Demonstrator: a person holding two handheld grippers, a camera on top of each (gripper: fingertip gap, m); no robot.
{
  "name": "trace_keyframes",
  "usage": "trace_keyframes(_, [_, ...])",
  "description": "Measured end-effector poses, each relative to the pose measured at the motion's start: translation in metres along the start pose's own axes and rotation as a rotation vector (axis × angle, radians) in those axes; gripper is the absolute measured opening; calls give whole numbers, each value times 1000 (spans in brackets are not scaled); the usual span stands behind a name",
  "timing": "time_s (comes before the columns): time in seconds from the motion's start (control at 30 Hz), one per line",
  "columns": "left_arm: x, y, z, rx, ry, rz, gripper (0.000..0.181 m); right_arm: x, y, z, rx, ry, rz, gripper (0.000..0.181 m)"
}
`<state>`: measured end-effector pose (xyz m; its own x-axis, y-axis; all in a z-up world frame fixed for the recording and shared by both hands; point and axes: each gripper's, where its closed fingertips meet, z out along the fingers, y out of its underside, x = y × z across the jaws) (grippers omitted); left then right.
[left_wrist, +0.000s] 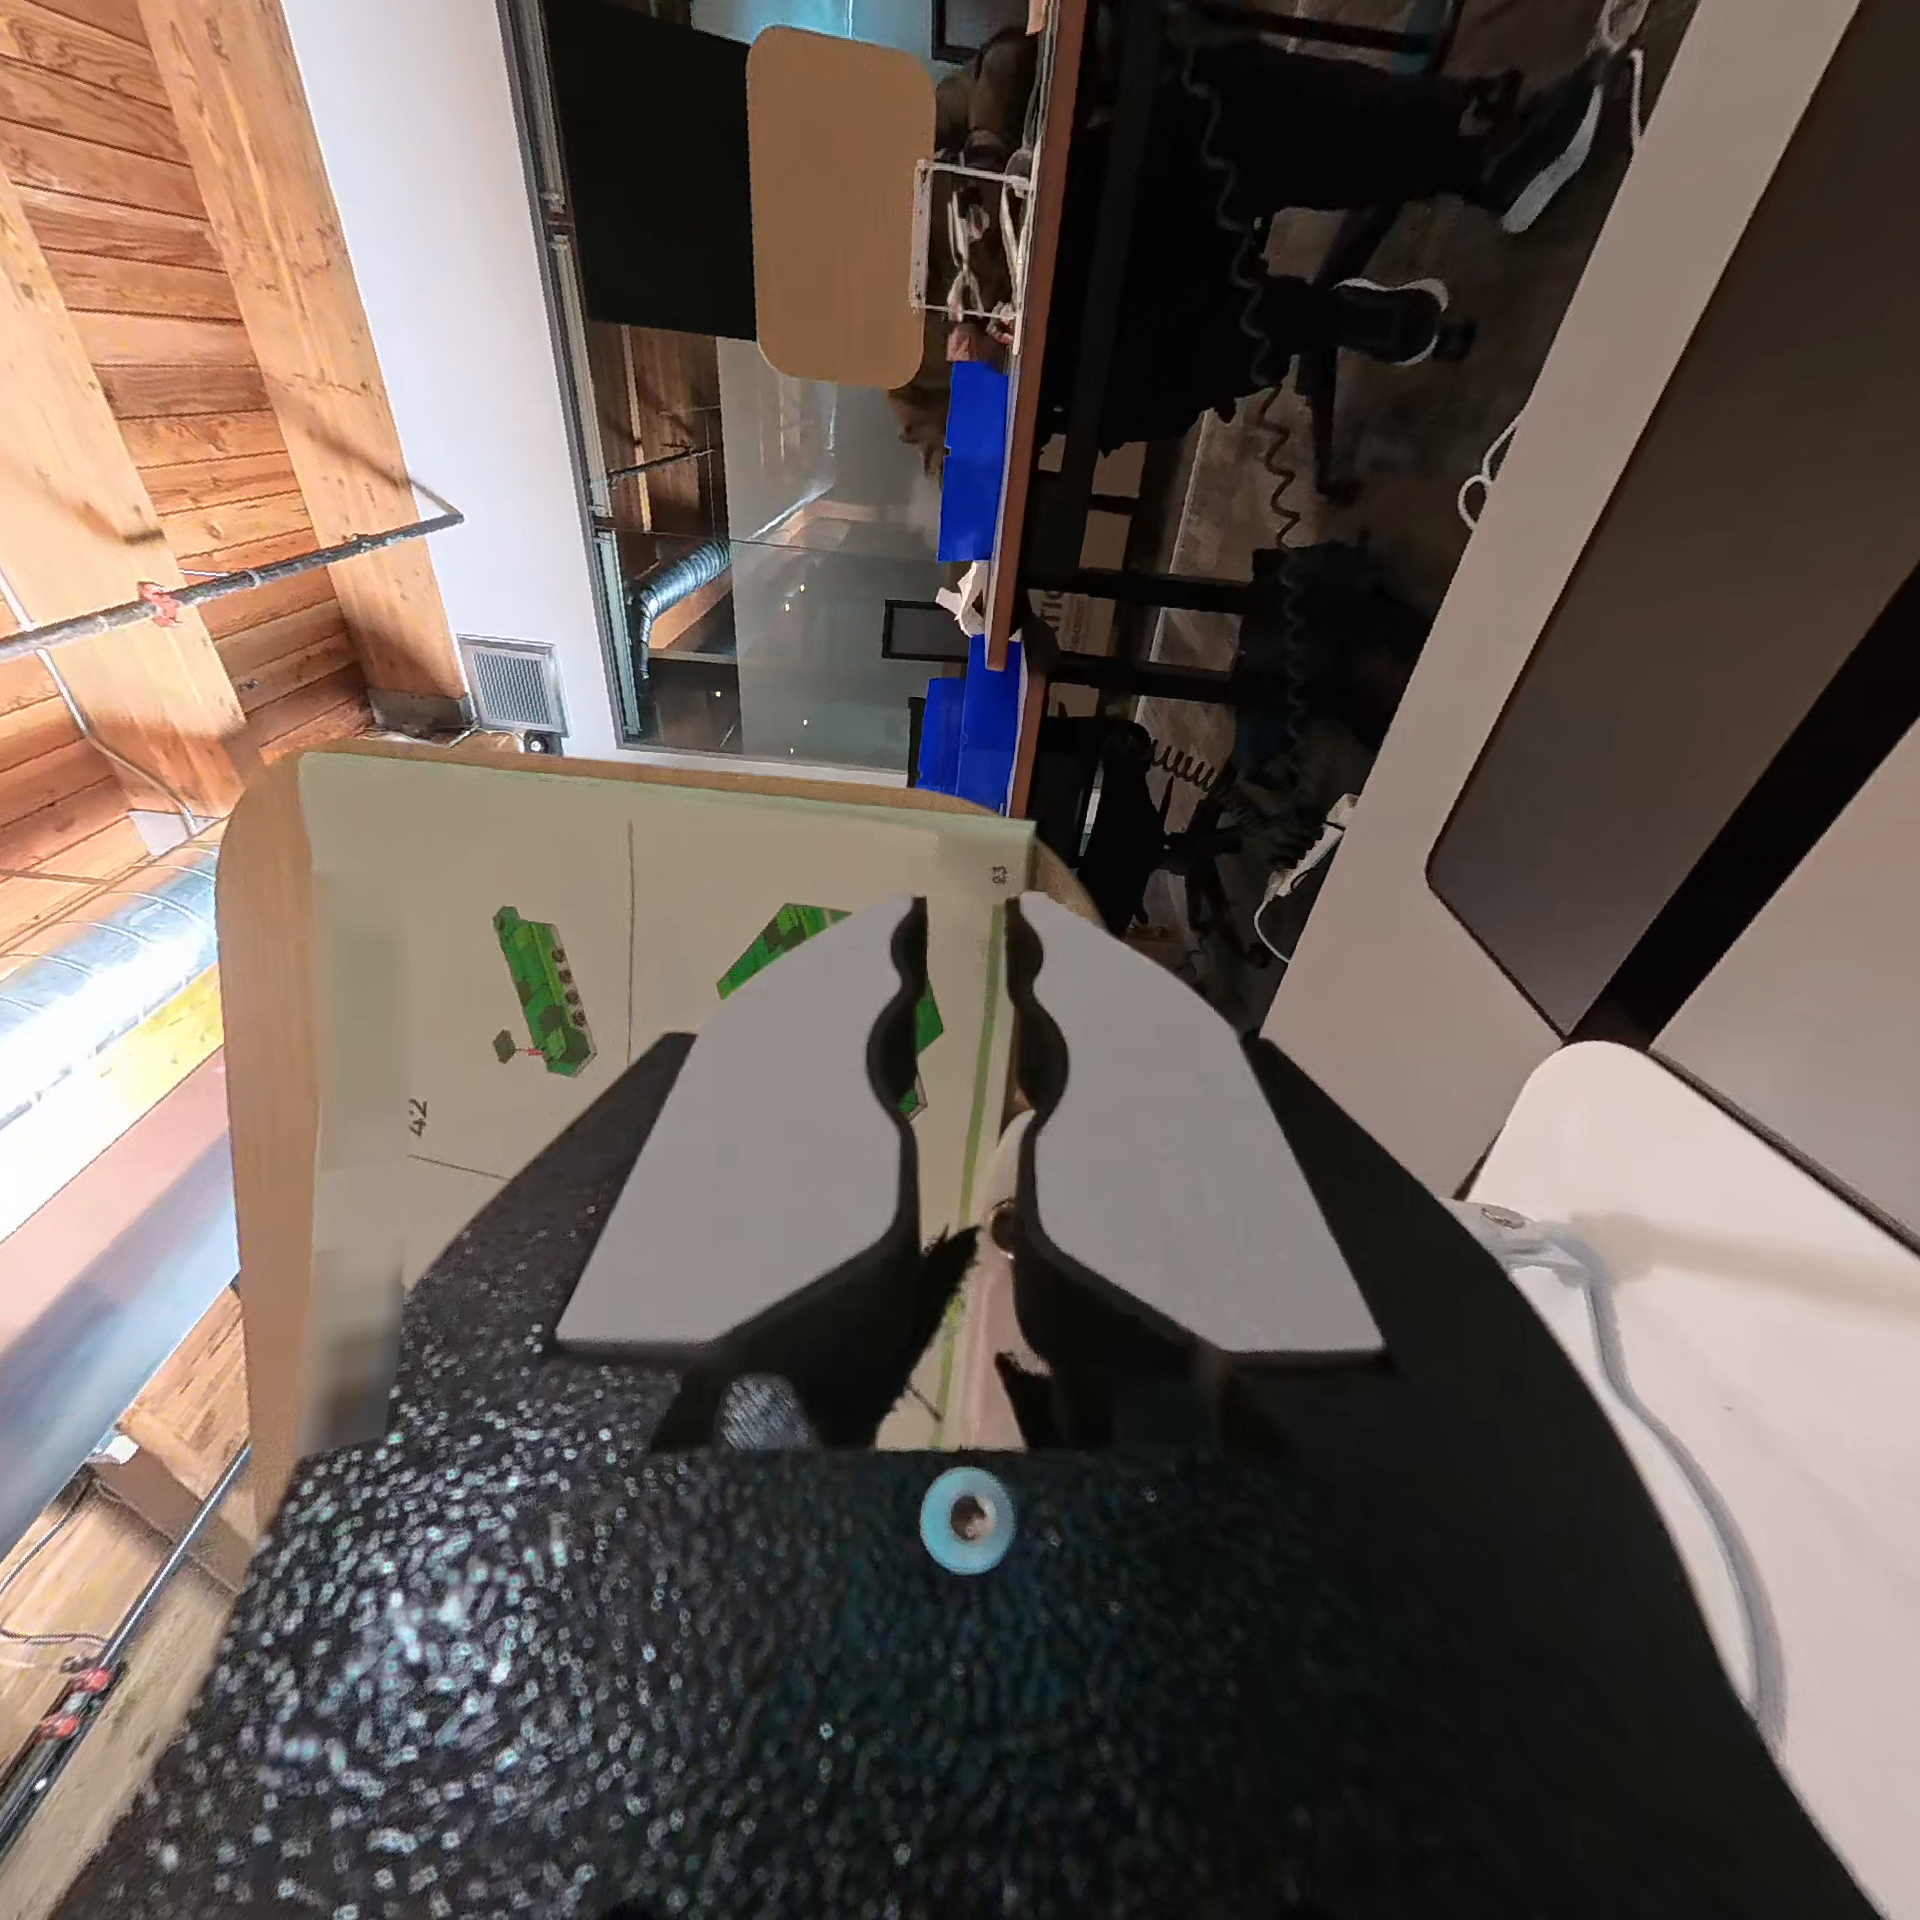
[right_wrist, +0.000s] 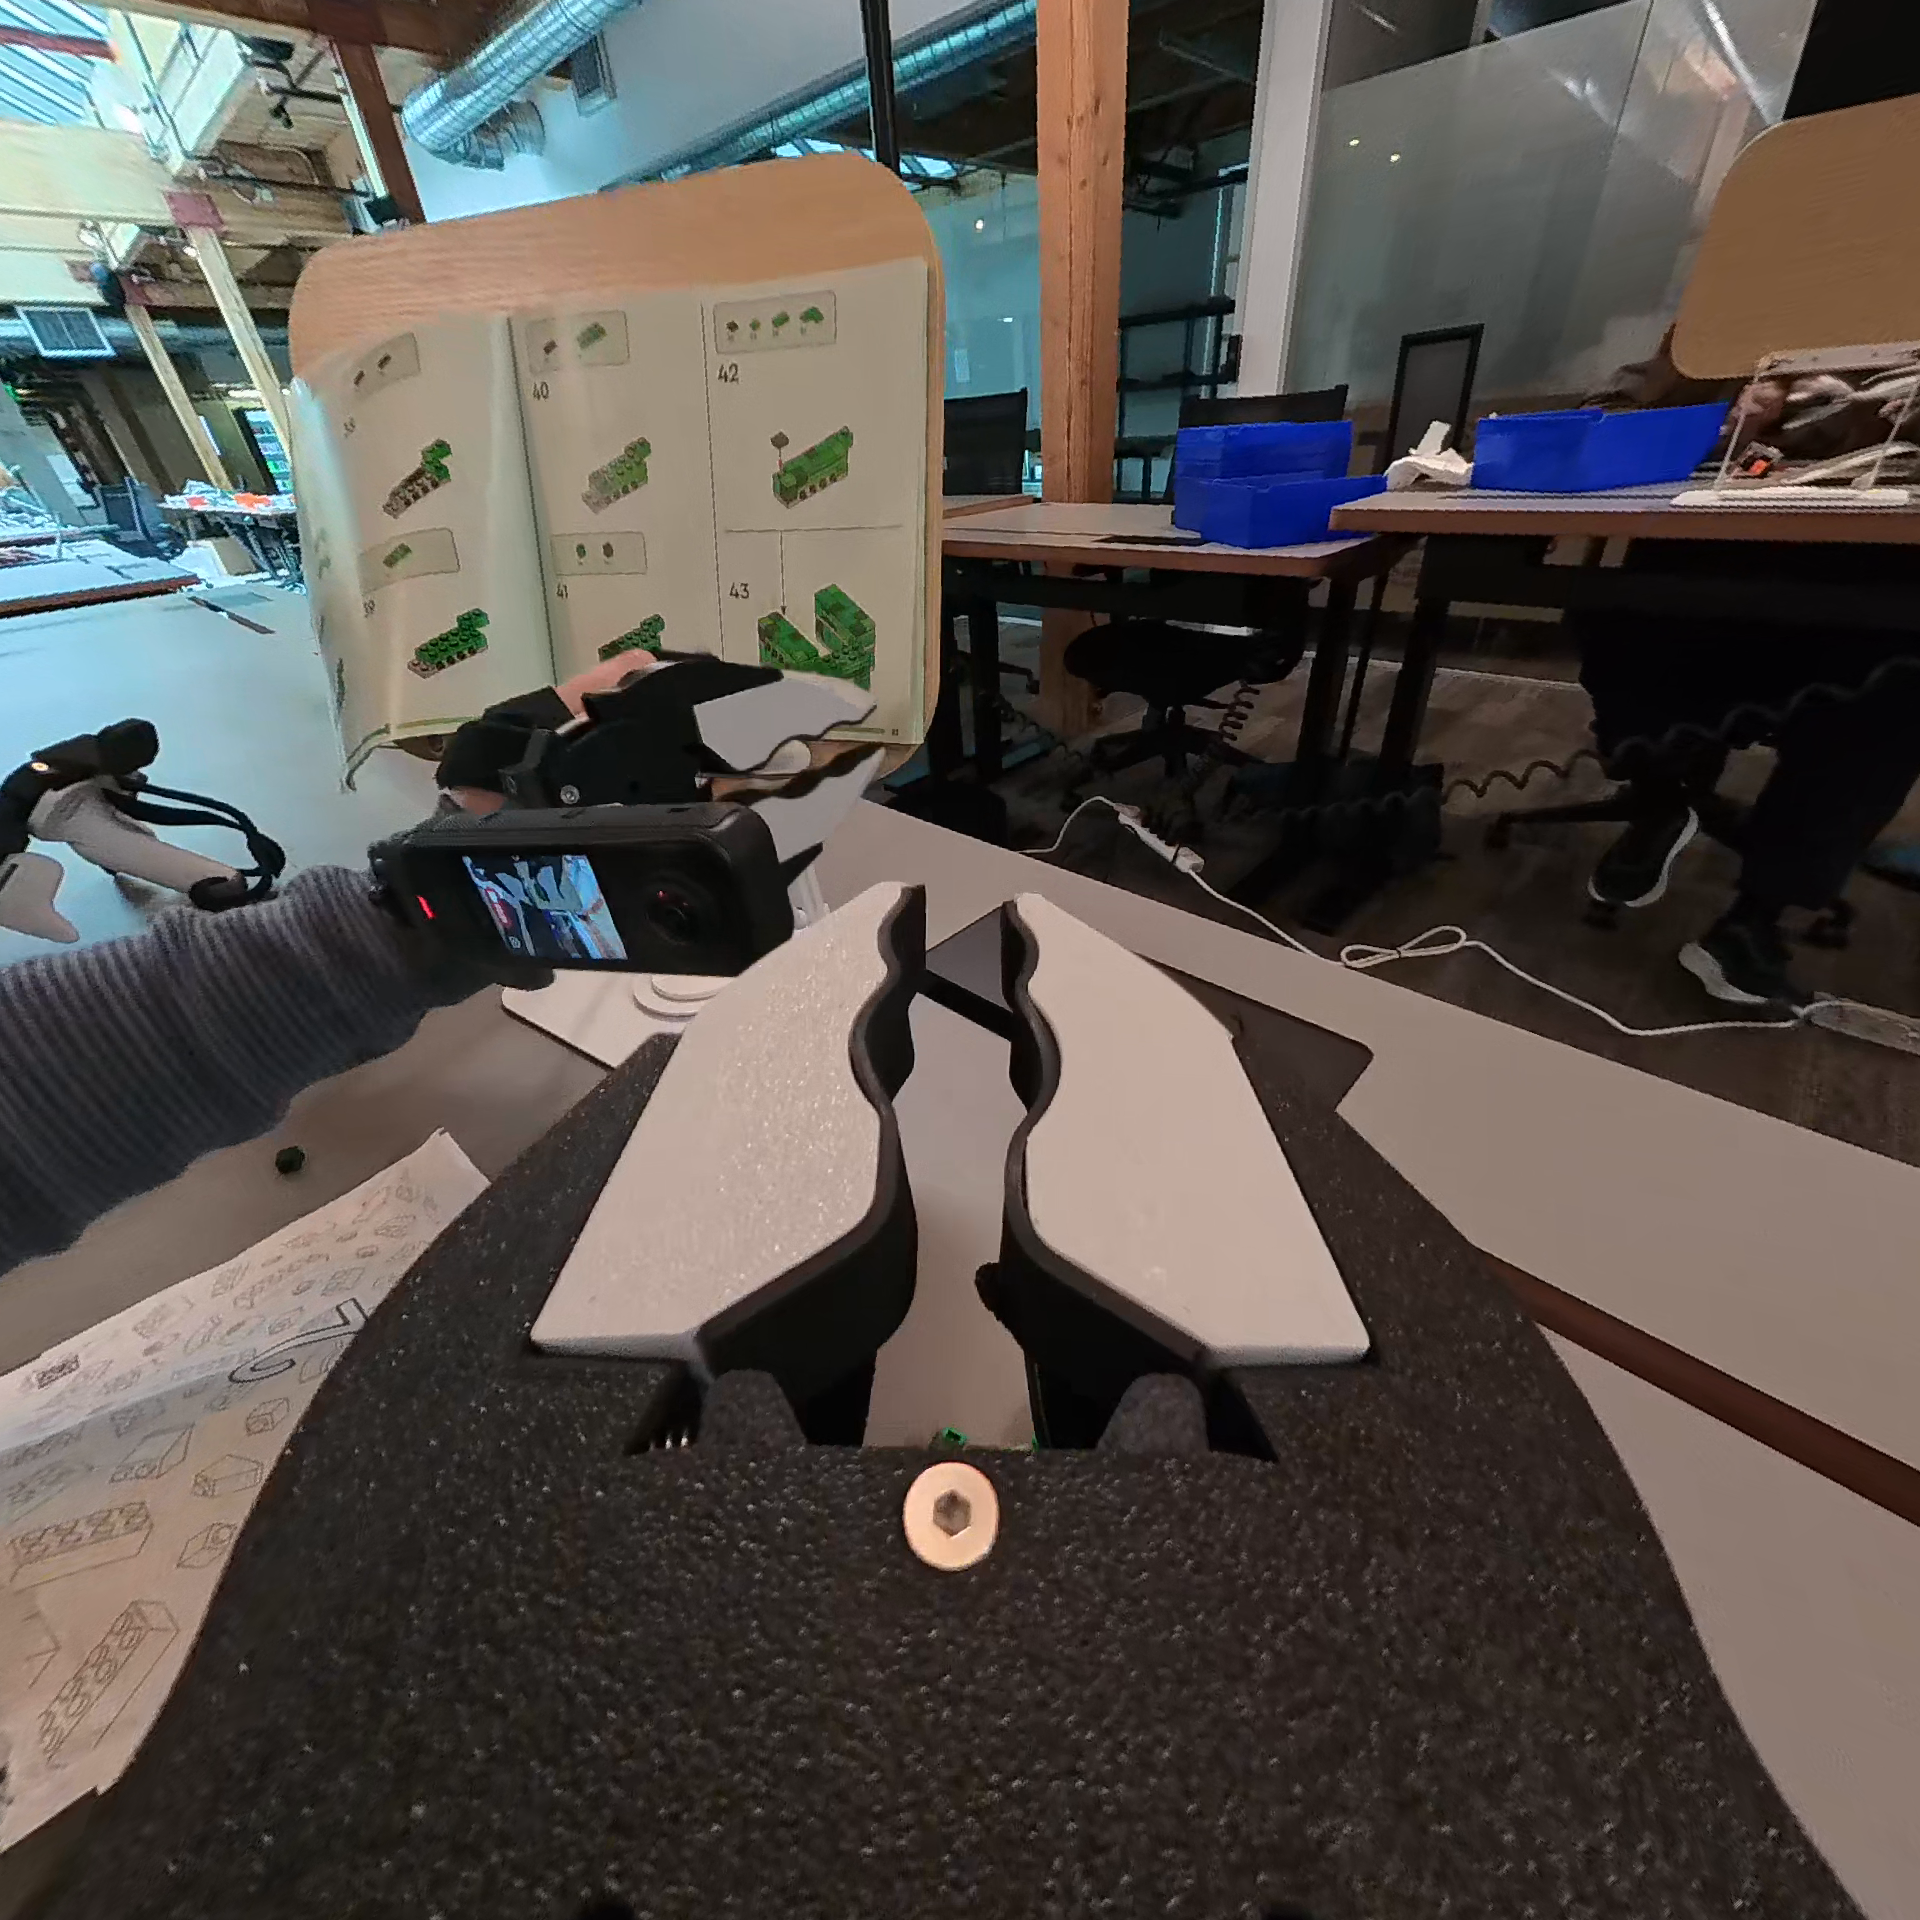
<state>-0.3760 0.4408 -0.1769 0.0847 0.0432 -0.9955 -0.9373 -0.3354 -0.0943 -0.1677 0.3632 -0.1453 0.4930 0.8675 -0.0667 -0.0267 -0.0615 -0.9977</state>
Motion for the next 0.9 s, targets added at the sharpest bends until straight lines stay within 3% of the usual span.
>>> trace_keyframes(0.23, [1, 5, 6, -30, 34, -24, 27, 2, 2, 0, -5, -4, 17, 13])
trace_keyframes(0.47, [4, 6, 6, -32, 50, -41, 0, 3, 2, -1, -1, -8, 31, 13])
trace_keyframes(0.57, [2, 4, 3, -15, 42, -54, 0, 4, 2, -2, 0, -12, 39, 13])
trace_keyframes(0.9, [-9, -1, -31, 174, -1, -343, 0, 0, 5, 0, -6, -42, 69, 13])
